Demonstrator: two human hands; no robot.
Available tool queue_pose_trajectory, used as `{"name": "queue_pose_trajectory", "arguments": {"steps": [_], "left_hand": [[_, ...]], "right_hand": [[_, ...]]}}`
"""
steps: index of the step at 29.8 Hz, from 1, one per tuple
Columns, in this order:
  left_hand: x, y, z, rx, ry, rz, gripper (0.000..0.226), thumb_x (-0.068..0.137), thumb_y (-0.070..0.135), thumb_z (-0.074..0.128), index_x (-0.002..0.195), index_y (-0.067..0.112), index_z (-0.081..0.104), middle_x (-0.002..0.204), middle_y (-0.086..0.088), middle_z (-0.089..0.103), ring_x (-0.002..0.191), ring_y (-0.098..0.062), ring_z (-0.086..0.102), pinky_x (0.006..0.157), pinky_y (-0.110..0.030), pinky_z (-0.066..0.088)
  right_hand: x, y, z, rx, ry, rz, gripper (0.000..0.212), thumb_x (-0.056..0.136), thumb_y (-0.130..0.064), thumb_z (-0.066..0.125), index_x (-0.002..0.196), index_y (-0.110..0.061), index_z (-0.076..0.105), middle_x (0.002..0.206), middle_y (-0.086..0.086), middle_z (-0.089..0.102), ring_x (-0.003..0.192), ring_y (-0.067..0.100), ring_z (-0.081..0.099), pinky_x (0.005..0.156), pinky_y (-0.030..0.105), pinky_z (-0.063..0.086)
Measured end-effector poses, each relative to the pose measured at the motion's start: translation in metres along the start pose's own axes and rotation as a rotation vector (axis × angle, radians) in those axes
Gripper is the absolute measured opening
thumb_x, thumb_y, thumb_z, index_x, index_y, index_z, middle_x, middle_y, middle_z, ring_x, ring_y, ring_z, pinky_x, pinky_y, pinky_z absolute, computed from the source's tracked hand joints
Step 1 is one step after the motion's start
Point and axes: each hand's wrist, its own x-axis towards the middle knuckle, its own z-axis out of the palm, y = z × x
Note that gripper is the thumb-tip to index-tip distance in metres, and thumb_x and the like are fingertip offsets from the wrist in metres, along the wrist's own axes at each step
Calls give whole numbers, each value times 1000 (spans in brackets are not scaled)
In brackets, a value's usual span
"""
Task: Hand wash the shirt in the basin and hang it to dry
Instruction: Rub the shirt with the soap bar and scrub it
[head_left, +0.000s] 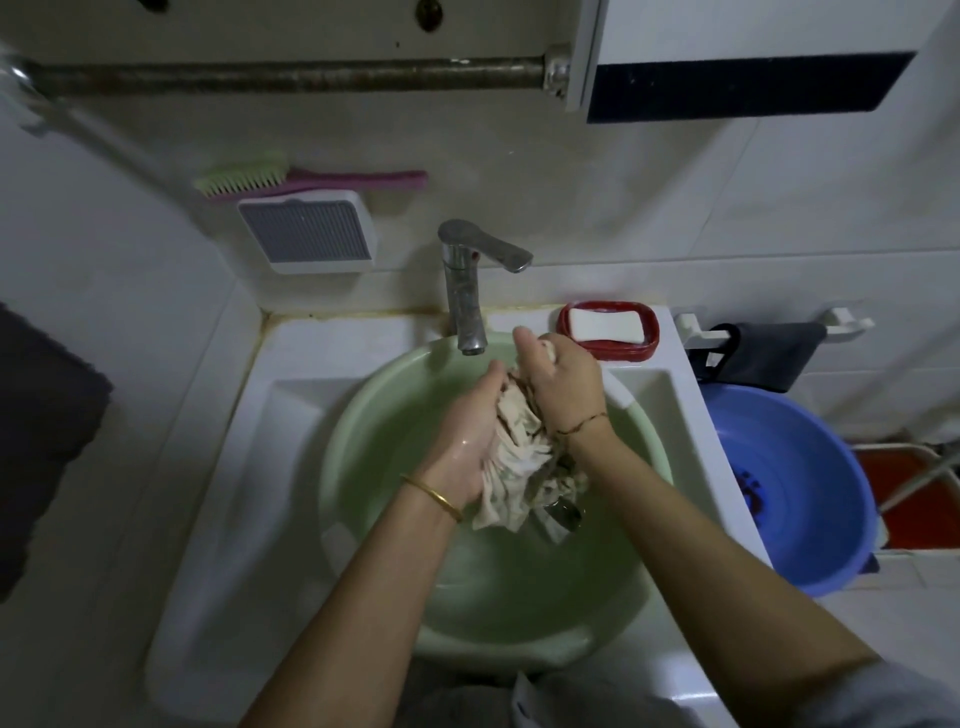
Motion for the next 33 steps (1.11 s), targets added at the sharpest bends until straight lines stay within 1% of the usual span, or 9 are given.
{"name": "queue_pose_trajectory", "arguments": {"steps": [6,9,13,15,17,22,25,30,33], "left_hand": [[-9,43,-32,-59,-69,287,19,77,-6,58,81,12,52,78,-12,68,70,-24,70,63,-33,58],[-15,44,-34,-174,-204,325,27,71,-4,57,90,16,56,100,-15,67,95,-32,65,85,-44,55],[1,34,-29,-365,-89,174,11,81,13,54,92,14,57,103,-15,61,102,-30,59,101,-44,43],[9,26,-18,-331,22,145,23,93,30,47,81,12,55,77,-6,58,73,-15,60,76,-25,52],[7,14,0,-297,73,138,41,98,37,34,65,17,48,51,1,51,50,-9,53,55,-19,45],[-3,-4,24,-254,119,50,37,96,28,42,70,9,60,58,-9,63,56,-19,62,48,-20,49],[4,2,13,-346,163,130,47,98,27,32,59,13,53,58,-4,50,48,-11,56,49,-15,45],[-1,-8,24,-241,167,27,31,88,30,56,69,7,63,67,-11,61,61,-24,63,67,-30,54],[1,-2,20,-354,134,135,52,96,27,35,50,13,56,49,0,52,46,-10,55,62,-24,44]], "right_hand": [[5,28,-40,594,-372,264,45,75,-7,74,110,-27,53,119,12,58,104,27,62,89,43,53],[7,36,-38,684,-283,244,41,79,-1,69,111,-25,61,132,12,51,112,30,58,93,46,51],[-12,8,-26,305,-47,-12,20,82,-13,68,94,-30,63,108,1,65,96,15,61,88,39,52],[-41,-16,-4,13,2,-344,8,81,-36,67,82,-29,66,83,-6,67,74,10,63,69,28,52],[-55,-32,14,-304,35,-524,37,85,-53,52,74,-21,68,73,3,66,67,22,63,57,27,43],[-9,-30,1,-235,-10,-77,48,98,-38,38,54,-20,42,67,12,57,72,30,57,61,33,41],[-43,-30,19,-253,22,-350,51,91,-45,31,58,-14,55,65,17,62,64,29,58,58,35,42],[-7,-26,1,-317,-15,-190,38,99,-30,37,67,-13,49,70,15,57,72,30,58,65,34,40],[-37,-22,18,-259,89,-414,43,92,-34,38,58,-12,54,57,12,57,54,27,55,54,32,45]]}}
